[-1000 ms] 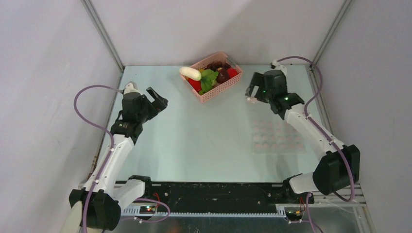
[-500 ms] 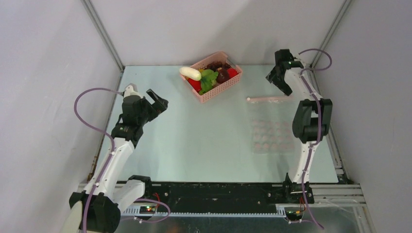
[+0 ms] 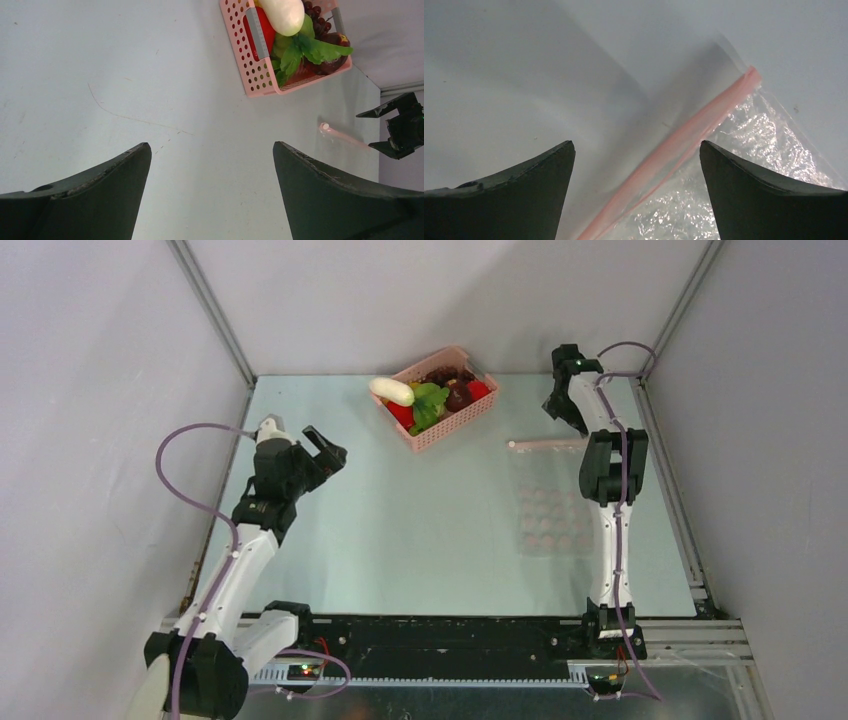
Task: Place the food in the zip-top bag and seal the zipper
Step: Pick up the zipper food storage bag at the center of the board.
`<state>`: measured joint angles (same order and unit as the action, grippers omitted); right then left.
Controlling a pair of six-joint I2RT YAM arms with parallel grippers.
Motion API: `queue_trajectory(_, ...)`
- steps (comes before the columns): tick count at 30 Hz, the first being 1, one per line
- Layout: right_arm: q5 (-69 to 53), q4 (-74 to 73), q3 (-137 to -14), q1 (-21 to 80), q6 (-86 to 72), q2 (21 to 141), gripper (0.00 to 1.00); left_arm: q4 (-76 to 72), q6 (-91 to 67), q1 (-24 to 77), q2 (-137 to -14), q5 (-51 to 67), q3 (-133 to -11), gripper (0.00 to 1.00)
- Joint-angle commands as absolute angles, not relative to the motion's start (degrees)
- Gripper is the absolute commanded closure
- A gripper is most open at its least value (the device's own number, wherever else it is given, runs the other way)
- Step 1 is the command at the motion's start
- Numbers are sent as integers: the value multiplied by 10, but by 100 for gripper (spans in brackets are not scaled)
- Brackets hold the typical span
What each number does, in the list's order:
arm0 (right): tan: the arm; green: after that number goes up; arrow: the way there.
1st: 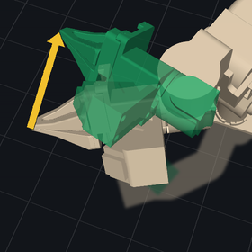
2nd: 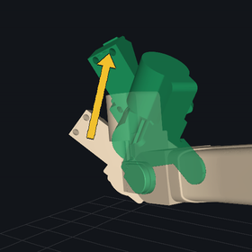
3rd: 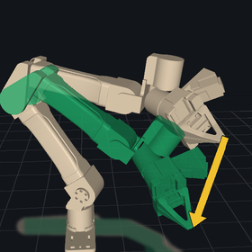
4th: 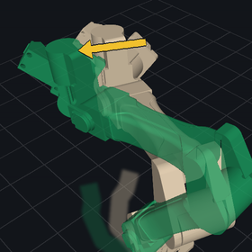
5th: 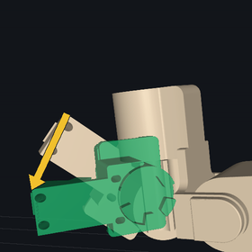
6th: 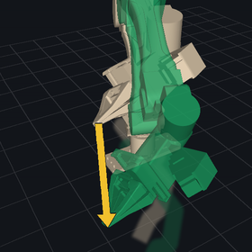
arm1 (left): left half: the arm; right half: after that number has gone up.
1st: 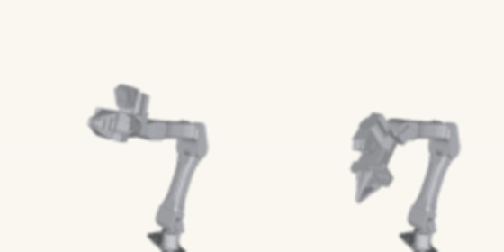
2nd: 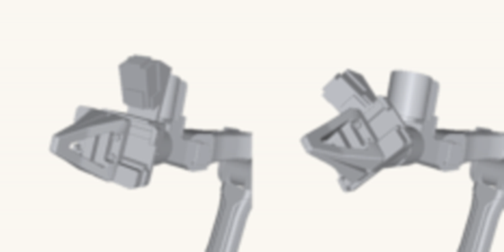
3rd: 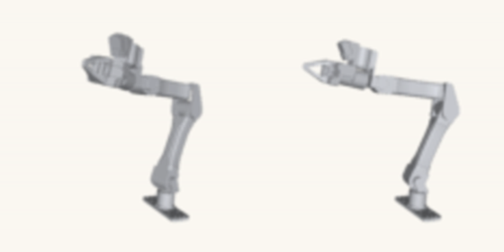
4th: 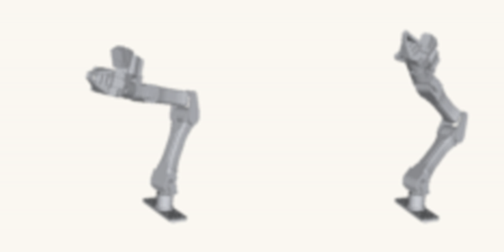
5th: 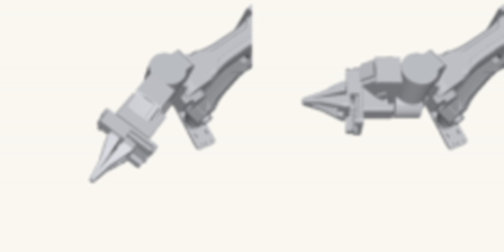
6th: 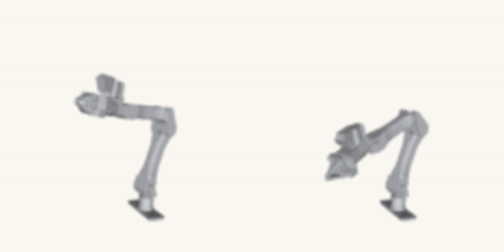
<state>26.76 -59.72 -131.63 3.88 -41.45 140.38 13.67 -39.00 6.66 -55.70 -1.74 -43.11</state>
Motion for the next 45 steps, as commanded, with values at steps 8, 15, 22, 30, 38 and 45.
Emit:
queue_trajectory(8,267,-615,-1341,42,-409,1441,2,120,-385,70,-578,-25,-440,2)
queue_trajectory(15,282,-631,-1319,52,-405,1438,8,126,-387,70,-581,-24,-444,2)
queue_trajectory(22,281,-624,-1256,56,-419,1410,14,128,-389,70,-578,-25,-444,2)
queue_trajectory(30,288,-606,-1216,75,-422,1389,24,136,-393,70,-569,-31,-444,2)
queue_trajectory(38,291,-544,-1138,83,-431,1344,76,142,-396,70,-566,-30,-446,2)
queue_trajectory(45,284,-450,-1078,110,-351,1285,100,142,-401,71,-552,-30,-441,2)
